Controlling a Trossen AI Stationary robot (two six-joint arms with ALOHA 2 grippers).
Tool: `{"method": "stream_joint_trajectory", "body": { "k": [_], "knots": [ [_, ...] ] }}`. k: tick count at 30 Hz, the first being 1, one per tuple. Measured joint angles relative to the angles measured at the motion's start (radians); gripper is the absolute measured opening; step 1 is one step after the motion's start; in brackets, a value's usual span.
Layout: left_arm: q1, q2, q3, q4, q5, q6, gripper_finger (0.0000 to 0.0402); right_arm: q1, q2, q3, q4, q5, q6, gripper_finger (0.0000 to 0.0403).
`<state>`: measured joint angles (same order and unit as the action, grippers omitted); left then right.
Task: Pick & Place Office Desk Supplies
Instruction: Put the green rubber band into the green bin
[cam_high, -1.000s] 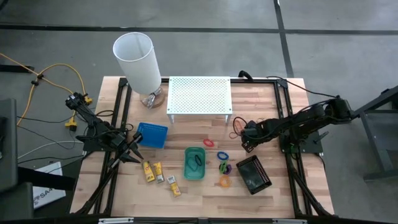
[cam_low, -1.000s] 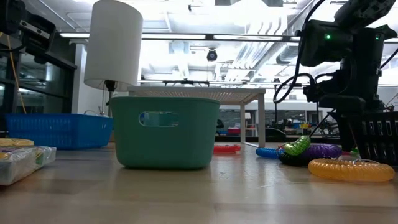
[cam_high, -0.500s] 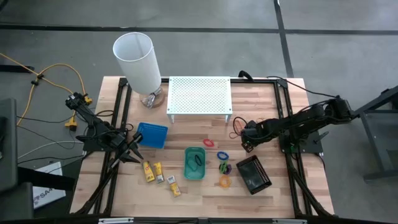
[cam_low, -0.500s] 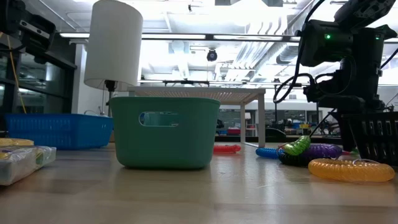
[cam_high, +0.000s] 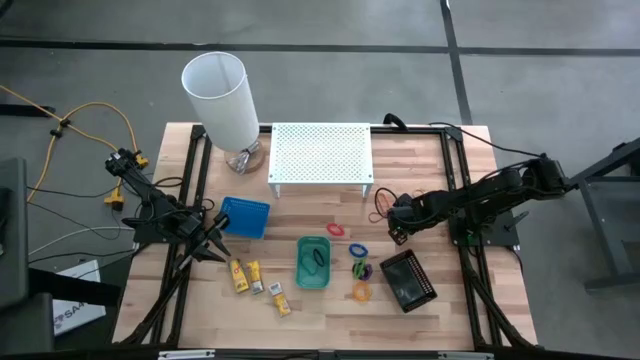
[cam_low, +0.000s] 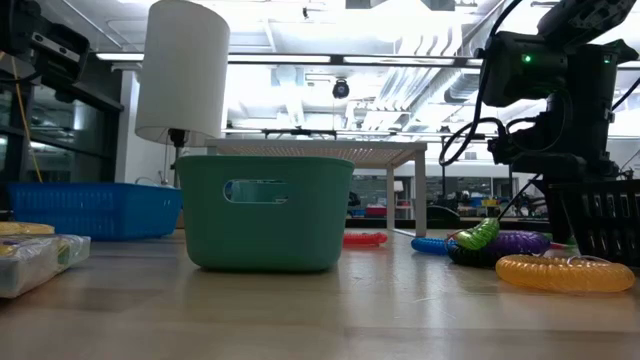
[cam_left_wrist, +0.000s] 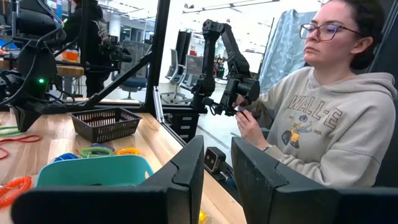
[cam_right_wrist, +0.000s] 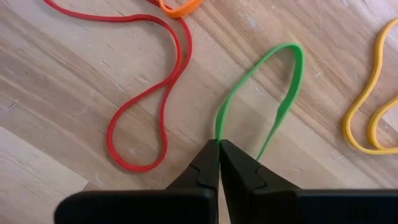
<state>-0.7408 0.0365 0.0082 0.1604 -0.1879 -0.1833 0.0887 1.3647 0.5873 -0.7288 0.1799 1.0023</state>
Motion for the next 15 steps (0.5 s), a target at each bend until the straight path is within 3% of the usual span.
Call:
{"method": "stream_joint_trajectory", "body": {
  "k": [7,15],
  "knots": [
    [0.000,0.000,0.000,0.000,0.000,0.000,0.0079,0.001,-0.032,0.000,0.003,0.003,-0.003,0.0003],
    [0.000,0.000,0.000,0.000,0.000,0.000,0.0079,0.001,-0.192,0.000,0.015,-0.008,-0.055,0.0003]
  ]
}}
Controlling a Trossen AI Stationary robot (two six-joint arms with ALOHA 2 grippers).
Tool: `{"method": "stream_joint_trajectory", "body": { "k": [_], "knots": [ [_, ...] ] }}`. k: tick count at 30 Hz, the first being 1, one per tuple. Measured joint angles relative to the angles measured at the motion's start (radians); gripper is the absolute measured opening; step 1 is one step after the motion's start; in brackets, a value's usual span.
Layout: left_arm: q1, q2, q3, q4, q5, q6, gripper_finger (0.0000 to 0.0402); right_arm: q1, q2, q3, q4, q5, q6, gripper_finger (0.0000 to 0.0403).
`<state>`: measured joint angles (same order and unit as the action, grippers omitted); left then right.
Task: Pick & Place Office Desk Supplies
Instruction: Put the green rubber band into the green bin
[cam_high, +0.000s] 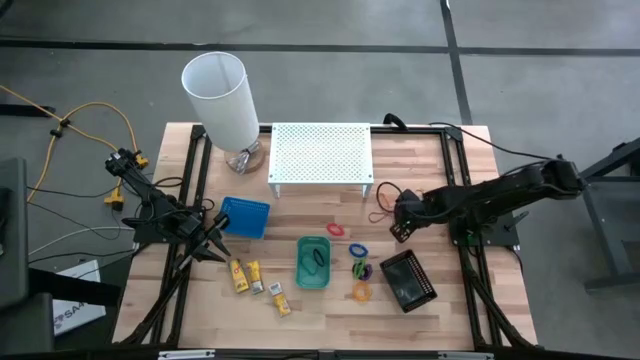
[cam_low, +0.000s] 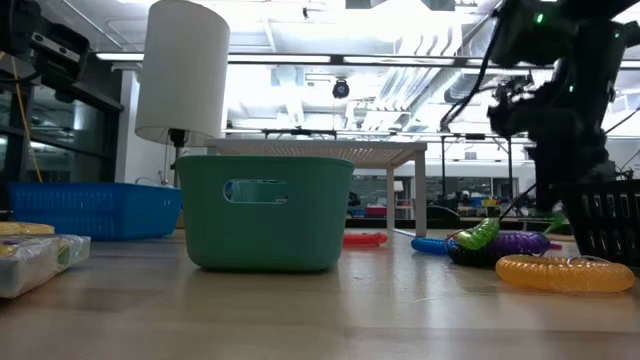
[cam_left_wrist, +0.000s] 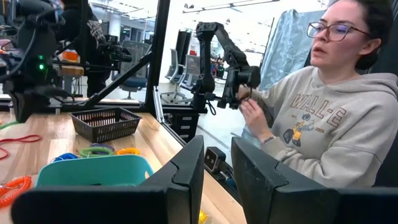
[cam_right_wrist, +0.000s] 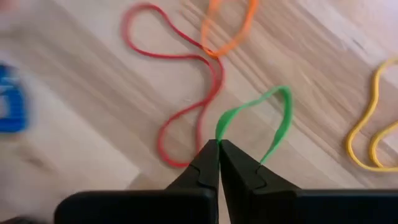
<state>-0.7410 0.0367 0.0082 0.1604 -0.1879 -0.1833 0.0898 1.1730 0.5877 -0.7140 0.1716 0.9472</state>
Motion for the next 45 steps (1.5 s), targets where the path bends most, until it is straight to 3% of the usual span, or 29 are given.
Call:
{"method": "stream_joint_trajectory", "body": {
  "k": [10,22,28,35,45],
  "knots": [
    [0.000,0.000,0.000,0.001,0.000,0.000,0.0079,0.000,-0.205,0.000,0.101,-0.052,-0.062,0.0003],
    [0.000,0.000,0.000,0.001,0.000,0.000,0.0079,0.000,-0.228,0.000,0.346,-0.156,-0.145,0.0002],
    [0.000,0.000,0.000,0.001,0.000,0.000,0.0079,0.004,-0.147,0.000,0.521,-0.184,-0.171,0.0002],
    [0.000,0.000,0.000,0.001,0.000,0.000,0.0079,0.023,0.035,0.006,0.821,-0.237,-0.193,0.0002],
    [0.000,0.000,0.000,0.001,0.000,0.000,0.0079,0.050,0.281,0.233,0.858,-0.257,-0.285,0.0002]
  ]
}}
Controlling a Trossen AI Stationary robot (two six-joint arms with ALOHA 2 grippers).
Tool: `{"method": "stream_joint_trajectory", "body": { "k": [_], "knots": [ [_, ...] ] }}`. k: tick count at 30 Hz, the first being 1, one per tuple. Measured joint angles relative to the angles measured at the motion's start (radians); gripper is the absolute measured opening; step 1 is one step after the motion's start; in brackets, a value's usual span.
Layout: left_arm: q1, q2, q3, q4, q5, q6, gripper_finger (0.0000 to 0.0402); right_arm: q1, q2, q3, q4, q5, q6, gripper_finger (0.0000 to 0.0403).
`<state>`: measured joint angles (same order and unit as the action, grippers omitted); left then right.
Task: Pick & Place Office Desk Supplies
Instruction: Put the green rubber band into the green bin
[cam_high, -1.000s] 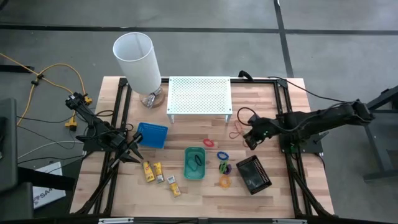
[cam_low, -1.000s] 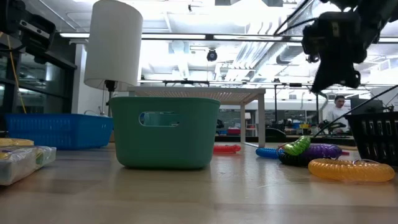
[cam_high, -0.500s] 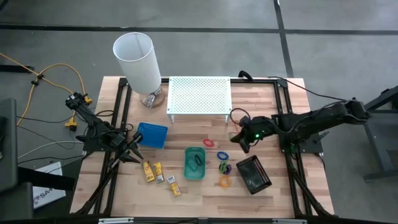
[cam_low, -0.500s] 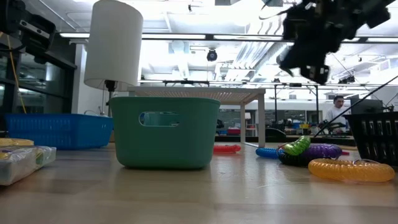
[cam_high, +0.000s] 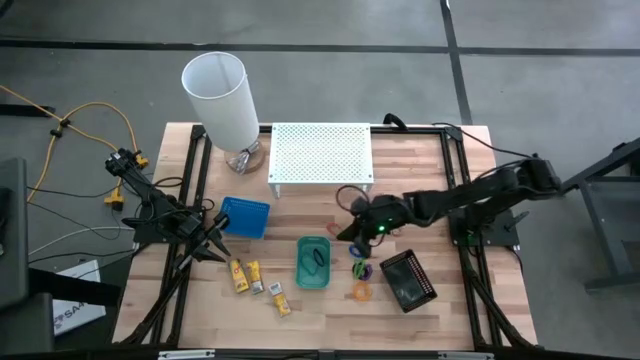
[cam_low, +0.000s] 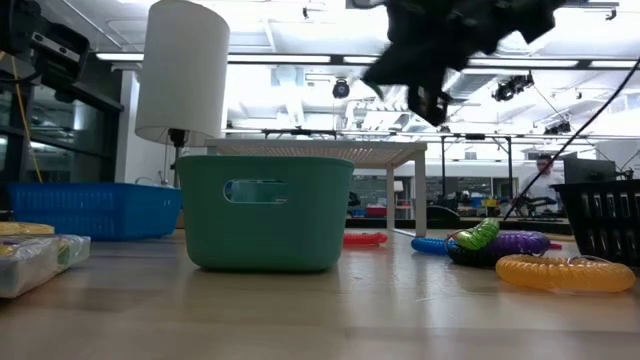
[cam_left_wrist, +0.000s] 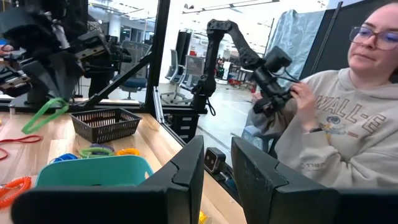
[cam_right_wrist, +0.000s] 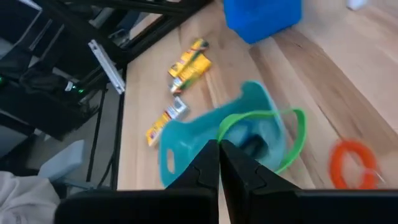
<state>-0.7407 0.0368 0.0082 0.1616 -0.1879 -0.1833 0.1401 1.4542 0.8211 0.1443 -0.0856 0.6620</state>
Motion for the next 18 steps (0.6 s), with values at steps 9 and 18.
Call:
{"method": "stream_joint_trajectory", "body": {
  "k": [9,18],
  "knots": [
    [0.000,0.000,0.000,0.000,0.000,0.000,0.0079,-0.001,0.161,0.179,-0.036,-0.050,-0.059,0.0002],
    [0.000,0.000,0.000,0.000,0.000,0.000,0.0079,-0.001,0.249,0.257,-0.038,-0.084,-0.084,0.0002]
  ]
}}
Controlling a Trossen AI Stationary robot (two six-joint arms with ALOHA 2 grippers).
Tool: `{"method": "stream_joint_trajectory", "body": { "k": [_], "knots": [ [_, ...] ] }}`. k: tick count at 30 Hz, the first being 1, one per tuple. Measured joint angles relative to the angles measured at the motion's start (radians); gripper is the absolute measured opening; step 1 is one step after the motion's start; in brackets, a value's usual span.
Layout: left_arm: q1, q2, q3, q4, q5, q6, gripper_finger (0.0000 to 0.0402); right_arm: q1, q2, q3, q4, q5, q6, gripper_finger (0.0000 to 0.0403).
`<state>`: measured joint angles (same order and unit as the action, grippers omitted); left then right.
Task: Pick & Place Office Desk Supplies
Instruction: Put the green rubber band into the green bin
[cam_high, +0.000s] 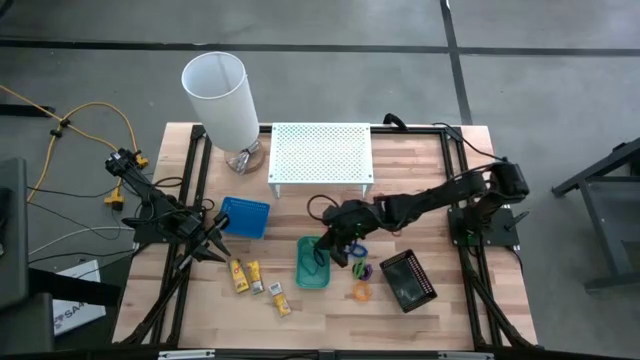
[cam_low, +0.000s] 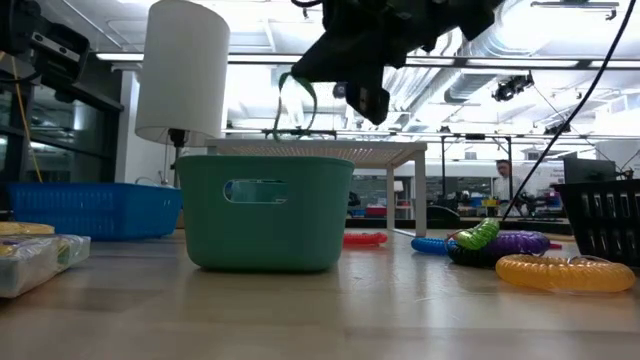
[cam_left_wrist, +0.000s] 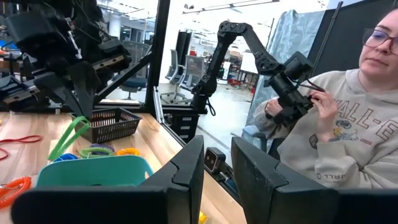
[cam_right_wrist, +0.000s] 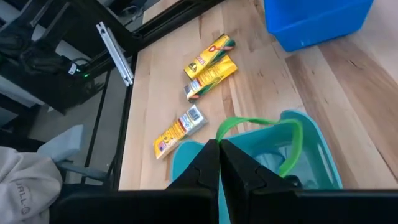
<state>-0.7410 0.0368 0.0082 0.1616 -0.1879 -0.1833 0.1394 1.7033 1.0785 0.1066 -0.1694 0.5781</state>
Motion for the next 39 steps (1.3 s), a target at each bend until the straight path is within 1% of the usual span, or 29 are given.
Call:
{"method": "stream_joint_trajectory", "body": {
  "k": [5,13,20,21,24,25,28,39],
  "knots": [
    [0.000,0.000,0.000,0.000,0.000,0.000,0.0079,0.004,0.001,0.004,-0.006,-0.004,0.000,0.0002],
    [0.000,0.000,0.000,0.000,0.000,0.000,0.0079,0.052,0.013,0.004,-0.070,0.093,-0.001,0.0002],
    [0.000,0.000,0.000,0.000,0.000,0.000,0.0079,0.094,0.059,0.006,-0.045,0.119,0.000,0.0002],
    [0.000,0.000,0.000,0.000,0.000,0.000,0.0079,0.099,0.062,0.001,-0.058,0.114,0.000,0.0002],
    [0.000,0.000,0.000,0.004,0.000,0.000,0.0079,0.104,0.094,0.008,-0.007,0.110,0.002,0.0002],
    [0.000,0.000,0.000,0.003,0.000,0.000,0.0079,0.105,0.097,0.006,-0.016,0.105,0.002,0.0002],
    [0.000,0.000,0.000,0.004,0.000,0.000,0.0079,0.104,0.114,0.005,0.012,0.070,0.004,0.0002],
    [0.000,0.000,0.000,0.004,0.000,0.000,0.0079,0.100,0.117,0.004,0.025,0.083,-0.006,0.0003]
  ]
}}
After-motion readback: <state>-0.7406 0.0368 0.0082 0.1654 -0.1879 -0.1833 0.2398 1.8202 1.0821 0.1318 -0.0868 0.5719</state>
